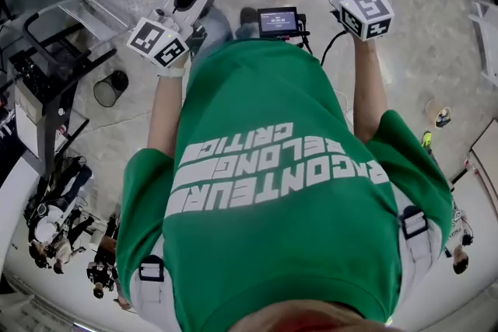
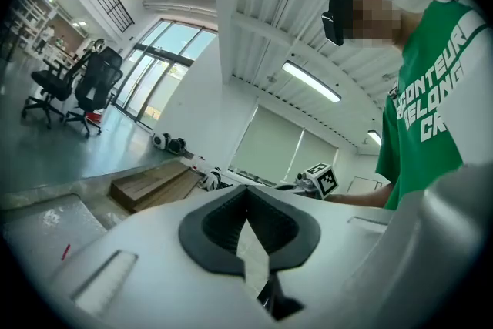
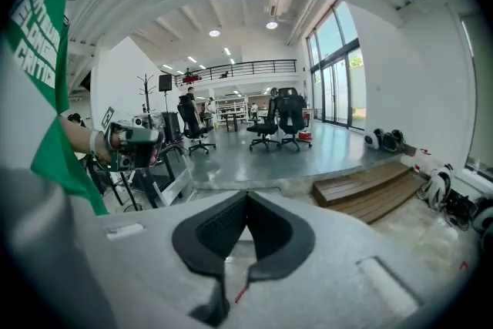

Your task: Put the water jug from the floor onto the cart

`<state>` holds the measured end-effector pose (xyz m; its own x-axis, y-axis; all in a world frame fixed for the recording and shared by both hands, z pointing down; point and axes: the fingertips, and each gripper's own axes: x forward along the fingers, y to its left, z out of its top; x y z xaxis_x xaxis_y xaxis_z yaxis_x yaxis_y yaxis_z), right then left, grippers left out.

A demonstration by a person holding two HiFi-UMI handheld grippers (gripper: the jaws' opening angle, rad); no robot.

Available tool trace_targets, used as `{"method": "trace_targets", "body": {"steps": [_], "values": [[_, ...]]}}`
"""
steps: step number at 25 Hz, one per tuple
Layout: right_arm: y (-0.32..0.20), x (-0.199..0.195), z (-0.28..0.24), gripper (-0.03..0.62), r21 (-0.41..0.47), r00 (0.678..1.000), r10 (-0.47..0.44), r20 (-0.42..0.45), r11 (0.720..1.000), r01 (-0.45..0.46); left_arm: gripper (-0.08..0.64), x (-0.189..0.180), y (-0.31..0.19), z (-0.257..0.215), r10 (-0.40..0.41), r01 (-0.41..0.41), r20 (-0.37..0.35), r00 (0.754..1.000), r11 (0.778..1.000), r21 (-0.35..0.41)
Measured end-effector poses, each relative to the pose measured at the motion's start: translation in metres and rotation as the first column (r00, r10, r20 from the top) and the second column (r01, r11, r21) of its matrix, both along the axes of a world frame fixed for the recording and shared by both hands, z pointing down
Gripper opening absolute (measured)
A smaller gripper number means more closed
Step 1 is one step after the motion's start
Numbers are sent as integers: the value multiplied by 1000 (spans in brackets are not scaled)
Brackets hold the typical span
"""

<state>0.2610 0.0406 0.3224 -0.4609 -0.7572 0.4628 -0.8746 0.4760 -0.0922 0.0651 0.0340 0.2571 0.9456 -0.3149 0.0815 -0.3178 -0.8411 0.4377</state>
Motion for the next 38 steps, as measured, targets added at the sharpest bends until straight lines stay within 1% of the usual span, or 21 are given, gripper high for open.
{"method": "trace_targets", "body": {"steps": [3, 7, 12, 14, 17, 19, 21, 25, 28, 29, 31, 34, 38], "values": [[13, 15, 9, -8, -19, 998, 60, 2, 998, -60, 17, 25, 1, 3, 76, -75, 6, 997, 997, -13], [13, 28, 22, -8, -28, 996, 92, -6, 995, -92, 17, 45, -7, 25, 109, -108, 15, 994, 994, -31], [15, 43, 56, -8, -78, 987, 155, -30, 985, -157, 17, 67, -16, 73, 166, -157, 74, 983, 981, -113], [14, 52, 74, -8, -101, 981, 192, -40, 976, -195, 17, 77, -21, 96, 186, -171, 97, 978, 974, -146], [12, 65, 111, -8, -146, 970, 238, -45, 959, -242, 17, 91, -29, 135, 197, -170, 122, 973, 965, -198], [20, 70, 135, -8, -166, 964, 260, -53, 950, -265, 15, 99, -25, 156, 211, -179, 122, 970, 957, -226], [29, 73, 158, -8, -175, 961, 269, -70, 945, -277, 15, 108, -16, 177, 224, -191, 105, 969, 947, -257], [31, 75, 211, -8, -204, 962, 259, -85, 941, -271, 15, 121, 4, 225, 233, -194, 73, 970, 918, -345], [29, 76, 243, -8, -207, 947, 309, -89, 924, -321, 15, 136, 13, 257, 306, -268, 48, 951, 891, -366], [28, 75, 254, -8, -207, 945, 314, -91, 922, -326, 15, 141, 16, 266, 325, -287, 47, 944, 886, -365], [29, 74, 275, -8, -207, 946, 310, -91, 924, -323, 15, 150, 22, 286, 338, -295, 56, 940, 883, -365], [42, 77, 304, -8, -227, 934, 342, -108, 906, -358, 15, 158, 32, 319, 347, -297, 63, 936, 871, -392], [40, 82, 339, -8, -245, 926, 356, -127, 893, -377, 12, 159, 28, 357, 339, -277, 79, 937, 863, -422]]}}
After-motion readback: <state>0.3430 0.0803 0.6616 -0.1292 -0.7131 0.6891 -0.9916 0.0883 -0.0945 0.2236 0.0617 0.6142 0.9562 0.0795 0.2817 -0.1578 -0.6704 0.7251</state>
